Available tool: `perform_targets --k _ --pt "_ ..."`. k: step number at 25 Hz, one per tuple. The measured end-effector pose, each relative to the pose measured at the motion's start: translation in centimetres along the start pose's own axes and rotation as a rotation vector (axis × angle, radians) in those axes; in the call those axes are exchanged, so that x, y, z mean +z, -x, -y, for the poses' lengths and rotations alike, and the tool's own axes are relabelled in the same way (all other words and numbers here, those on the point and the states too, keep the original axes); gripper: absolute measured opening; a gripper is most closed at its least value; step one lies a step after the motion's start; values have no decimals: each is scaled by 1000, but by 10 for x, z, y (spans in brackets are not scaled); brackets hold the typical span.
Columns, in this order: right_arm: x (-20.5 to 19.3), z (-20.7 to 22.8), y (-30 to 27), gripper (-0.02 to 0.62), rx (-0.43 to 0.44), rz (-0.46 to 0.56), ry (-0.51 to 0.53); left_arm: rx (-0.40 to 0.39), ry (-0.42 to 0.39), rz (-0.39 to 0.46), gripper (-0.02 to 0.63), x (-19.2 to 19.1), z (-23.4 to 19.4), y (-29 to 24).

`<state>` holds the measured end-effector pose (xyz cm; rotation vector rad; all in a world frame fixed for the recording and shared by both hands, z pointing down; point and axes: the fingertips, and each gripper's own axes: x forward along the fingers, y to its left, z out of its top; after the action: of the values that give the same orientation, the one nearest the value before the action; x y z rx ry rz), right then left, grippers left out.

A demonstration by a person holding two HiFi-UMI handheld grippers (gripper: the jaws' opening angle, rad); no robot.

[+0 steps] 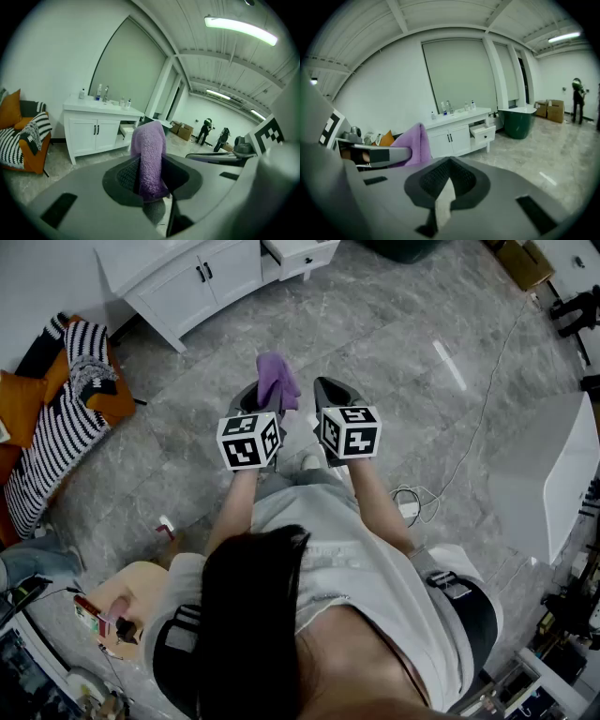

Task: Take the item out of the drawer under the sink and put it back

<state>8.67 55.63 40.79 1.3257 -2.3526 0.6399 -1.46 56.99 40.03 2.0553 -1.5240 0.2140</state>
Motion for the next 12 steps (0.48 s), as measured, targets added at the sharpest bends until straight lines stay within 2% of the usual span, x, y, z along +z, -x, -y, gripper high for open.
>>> perform_targets --k 12 --pt "6 -13 -16 15 -6 0 -5 -13 4 0 97 11 -17 -2"
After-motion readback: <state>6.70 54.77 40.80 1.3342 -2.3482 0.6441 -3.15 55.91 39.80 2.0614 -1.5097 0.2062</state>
